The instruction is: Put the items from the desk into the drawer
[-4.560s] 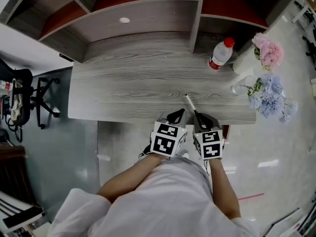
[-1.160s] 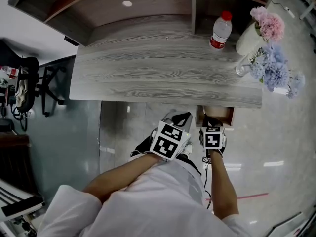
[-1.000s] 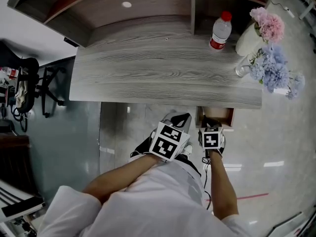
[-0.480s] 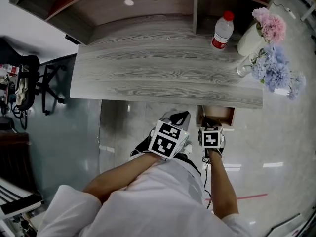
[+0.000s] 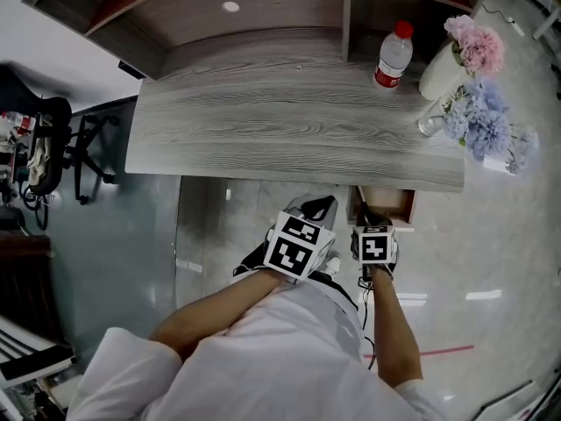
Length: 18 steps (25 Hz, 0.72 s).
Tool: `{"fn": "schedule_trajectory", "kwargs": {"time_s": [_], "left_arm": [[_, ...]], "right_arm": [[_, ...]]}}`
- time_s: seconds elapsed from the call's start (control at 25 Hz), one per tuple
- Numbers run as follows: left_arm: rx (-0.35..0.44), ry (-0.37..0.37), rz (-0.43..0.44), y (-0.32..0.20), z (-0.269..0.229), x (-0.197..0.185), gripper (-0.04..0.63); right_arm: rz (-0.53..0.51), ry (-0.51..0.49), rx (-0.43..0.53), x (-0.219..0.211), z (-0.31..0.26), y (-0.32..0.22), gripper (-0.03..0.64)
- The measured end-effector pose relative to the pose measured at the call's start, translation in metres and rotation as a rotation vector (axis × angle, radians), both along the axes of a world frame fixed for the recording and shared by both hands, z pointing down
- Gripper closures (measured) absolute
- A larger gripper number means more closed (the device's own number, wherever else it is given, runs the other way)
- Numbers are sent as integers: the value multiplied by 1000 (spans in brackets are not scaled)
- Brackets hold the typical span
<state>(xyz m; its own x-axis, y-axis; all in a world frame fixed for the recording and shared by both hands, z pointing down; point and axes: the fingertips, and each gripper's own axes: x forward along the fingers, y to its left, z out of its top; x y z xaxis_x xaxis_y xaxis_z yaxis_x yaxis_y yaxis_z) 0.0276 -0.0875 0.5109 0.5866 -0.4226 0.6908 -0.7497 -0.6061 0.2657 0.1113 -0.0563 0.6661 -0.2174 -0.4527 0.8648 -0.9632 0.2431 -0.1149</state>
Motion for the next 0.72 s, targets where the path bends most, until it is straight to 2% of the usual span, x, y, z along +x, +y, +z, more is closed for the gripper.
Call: {"fn": "schedule_trajectory", "kwargs": {"time_s": [0.36,0.72], "left_arm": [[13,24,-10,7,-8,4,592],[25,50,-37,20,-16,1,592]], "right_arm": [[13,-46,59,-8,-30,2,578],[0,-117,181,-23,-87,-3,586]]}}
